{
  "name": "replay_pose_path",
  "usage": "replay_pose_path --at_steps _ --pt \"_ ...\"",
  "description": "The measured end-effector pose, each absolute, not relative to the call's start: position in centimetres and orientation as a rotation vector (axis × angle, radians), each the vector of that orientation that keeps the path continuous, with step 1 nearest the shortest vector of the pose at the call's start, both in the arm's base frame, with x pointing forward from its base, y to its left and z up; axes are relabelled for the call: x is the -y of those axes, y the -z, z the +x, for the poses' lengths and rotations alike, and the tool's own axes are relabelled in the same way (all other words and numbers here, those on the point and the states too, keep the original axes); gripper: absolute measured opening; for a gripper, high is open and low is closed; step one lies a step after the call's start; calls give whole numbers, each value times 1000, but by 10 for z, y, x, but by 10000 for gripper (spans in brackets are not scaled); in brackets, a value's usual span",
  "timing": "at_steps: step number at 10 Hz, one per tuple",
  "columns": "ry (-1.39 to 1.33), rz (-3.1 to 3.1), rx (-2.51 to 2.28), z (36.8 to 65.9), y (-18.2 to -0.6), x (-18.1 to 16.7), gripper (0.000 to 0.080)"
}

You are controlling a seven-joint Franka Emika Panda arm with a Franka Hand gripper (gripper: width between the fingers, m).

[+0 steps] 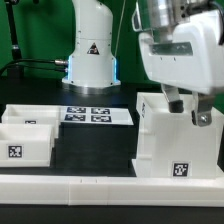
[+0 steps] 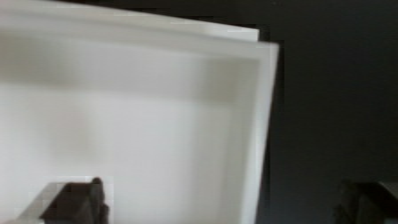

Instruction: Assemble drawer

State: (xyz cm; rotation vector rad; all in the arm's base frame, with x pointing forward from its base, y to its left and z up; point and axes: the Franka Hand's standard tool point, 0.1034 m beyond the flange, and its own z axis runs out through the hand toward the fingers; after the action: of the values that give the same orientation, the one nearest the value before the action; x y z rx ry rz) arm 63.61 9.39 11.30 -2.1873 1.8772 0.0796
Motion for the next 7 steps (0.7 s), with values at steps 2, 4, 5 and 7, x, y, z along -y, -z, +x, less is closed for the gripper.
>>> replay_pose_path --at_steps 2,4,5,7 --pt "-65 -2244 -1776 623 -127 -85 649" --pt "22 -2217 -1739 608 -142 -68 649" --pt "18 -2229 -1730 603 -139 -67 649" --pt "44 -2377 -1540 603 -138 -65 649"
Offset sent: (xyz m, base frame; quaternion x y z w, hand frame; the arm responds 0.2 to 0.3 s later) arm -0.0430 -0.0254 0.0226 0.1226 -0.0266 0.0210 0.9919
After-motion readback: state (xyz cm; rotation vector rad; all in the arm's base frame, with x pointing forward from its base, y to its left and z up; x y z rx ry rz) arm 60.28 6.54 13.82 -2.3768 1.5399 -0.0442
